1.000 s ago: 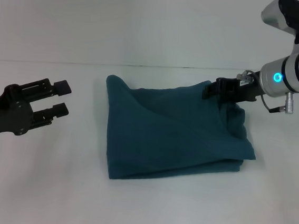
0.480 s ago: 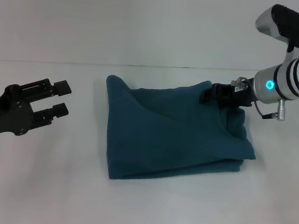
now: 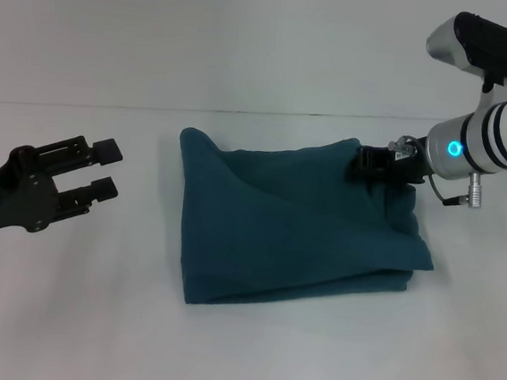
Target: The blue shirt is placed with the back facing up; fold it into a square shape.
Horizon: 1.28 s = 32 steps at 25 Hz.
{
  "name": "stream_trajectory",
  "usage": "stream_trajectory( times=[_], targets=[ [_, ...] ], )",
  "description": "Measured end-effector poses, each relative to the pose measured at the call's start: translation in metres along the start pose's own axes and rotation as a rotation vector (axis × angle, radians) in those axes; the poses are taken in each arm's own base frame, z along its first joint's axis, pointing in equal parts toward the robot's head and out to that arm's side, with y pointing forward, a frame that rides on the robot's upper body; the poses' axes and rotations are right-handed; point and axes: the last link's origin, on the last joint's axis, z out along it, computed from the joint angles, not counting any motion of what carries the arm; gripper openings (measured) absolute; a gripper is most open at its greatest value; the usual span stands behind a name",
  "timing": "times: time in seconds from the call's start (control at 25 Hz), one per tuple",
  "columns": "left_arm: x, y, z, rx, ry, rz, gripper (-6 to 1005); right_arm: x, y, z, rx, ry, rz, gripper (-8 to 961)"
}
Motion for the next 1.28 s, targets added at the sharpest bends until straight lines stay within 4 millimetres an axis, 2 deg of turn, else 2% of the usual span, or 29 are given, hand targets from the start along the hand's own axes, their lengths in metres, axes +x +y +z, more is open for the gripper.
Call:
stream_trajectory(
  times=[0.36, 0.6, 1.28],
  targets=[
    [0.0, 0.0, 0.0, -0.001, -0.001, 0.0, 690, -0.001, -0.007, -0.003, 0.01, -0.011, 0.005, 65],
    [0.0, 0.0, 0.0, -0.002, -0.003, 0.0, 690, -0.012, -0.011, -0.011, 0.018, -0.056, 0.005, 35],
    [0.0, 0.001, 0.0, -0.011, 0.002, 0.0, 691, -0.019, -0.02, -0.011, 0.074, -0.126, -0.004, 36]
  ],
)
